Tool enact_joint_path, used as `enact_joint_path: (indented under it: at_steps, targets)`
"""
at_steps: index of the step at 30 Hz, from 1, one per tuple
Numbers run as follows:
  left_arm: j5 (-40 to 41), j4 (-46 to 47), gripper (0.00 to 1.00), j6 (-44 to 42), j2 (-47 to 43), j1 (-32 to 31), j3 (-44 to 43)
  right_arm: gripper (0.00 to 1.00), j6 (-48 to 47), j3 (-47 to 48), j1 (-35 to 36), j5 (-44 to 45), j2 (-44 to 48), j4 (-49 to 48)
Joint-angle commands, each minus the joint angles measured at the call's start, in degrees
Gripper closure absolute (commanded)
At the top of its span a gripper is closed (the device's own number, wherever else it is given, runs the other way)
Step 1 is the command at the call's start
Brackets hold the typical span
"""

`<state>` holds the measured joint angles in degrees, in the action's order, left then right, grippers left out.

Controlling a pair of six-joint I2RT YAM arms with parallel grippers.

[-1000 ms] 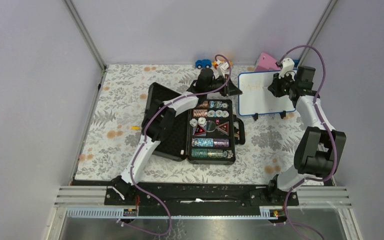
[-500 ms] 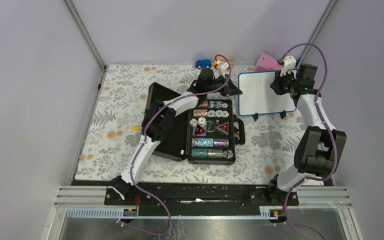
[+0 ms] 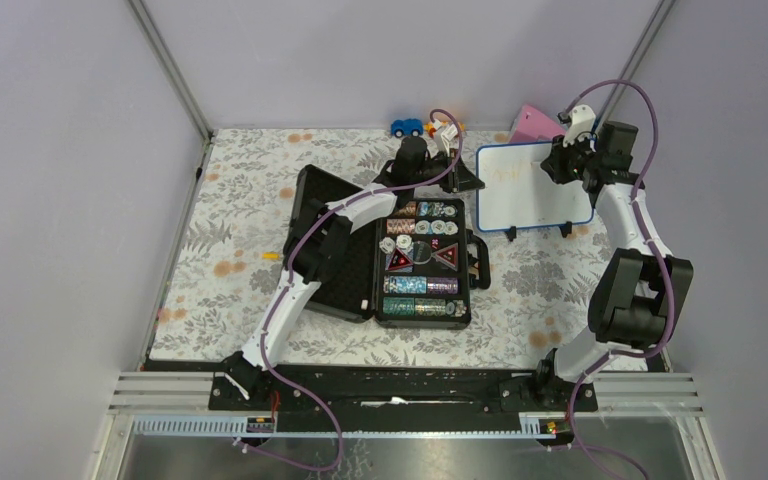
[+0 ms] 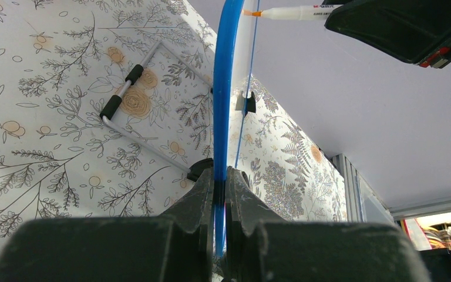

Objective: Write a sentence on the whiteboard

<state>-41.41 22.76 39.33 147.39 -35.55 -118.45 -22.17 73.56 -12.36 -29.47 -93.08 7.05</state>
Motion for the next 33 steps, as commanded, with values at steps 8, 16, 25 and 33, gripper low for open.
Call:
enact_joint_path:
  at_steps: [8,16,25,33]
  targets:
    - [-1.6,1.1,1.0,0.4,-0.4,-0.4,0.2,1.0,0.4,0.9,1.3,-1.5,-1.1,-0.9]
    - [-1.5,1.2,1.0,0.6,-0.1,-0.4,0.0,1.0,0.0,-0.3,1.8,-2.2,-0.2,-0.9]
    - [-1.4,1.0,1.0,0.6,-0.2,-0.4,-0.1,1.0,-1.3,-2.9,1.8,-1.1,1.0,-0.6]
    - [-1.4,0.9,1.0,0.5,-0.3,-0.4,0.0,1.0,-2.1,-5.2,1.7,-0.1,2.6,-0.6]
